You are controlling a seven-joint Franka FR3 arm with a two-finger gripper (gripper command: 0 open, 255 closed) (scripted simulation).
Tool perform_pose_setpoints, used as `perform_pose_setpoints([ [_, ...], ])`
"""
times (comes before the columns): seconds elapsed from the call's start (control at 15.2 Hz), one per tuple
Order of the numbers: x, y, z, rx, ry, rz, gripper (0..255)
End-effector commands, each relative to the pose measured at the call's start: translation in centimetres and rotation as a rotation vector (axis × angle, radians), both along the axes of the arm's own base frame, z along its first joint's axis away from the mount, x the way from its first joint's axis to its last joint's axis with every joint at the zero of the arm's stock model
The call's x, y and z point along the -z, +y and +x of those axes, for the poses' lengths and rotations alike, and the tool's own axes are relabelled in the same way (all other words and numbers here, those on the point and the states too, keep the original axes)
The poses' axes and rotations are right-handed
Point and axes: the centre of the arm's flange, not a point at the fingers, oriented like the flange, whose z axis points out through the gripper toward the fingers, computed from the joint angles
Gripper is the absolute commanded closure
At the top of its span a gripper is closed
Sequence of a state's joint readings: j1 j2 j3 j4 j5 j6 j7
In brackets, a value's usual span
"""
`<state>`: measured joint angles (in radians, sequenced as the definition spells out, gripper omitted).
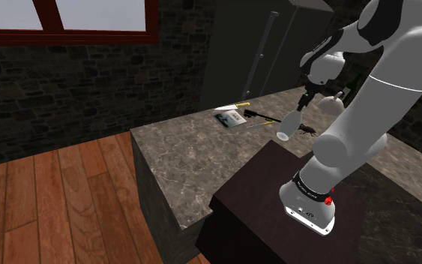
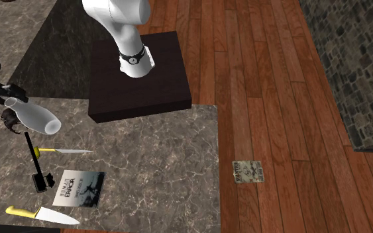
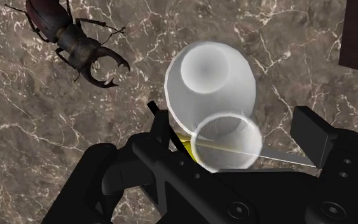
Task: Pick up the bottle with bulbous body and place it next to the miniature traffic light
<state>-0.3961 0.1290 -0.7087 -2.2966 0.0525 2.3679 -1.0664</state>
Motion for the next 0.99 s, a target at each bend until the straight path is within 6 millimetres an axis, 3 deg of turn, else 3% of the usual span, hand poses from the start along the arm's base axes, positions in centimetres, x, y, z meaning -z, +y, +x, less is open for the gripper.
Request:
perform_pose_setpoints([
  [0.0,0.0,0.0,0.0,0.000,0.000,0.000,0],
  [0.13,0.0,0.0,0.0,0.000,0.000,0.000,0],
  [0.4,-5.0,0.0,0.3,0.000,0.000,0.000,0],
  [0.92,-5.0,0.0,0.3,0.000,0.000,0.000,0],
])
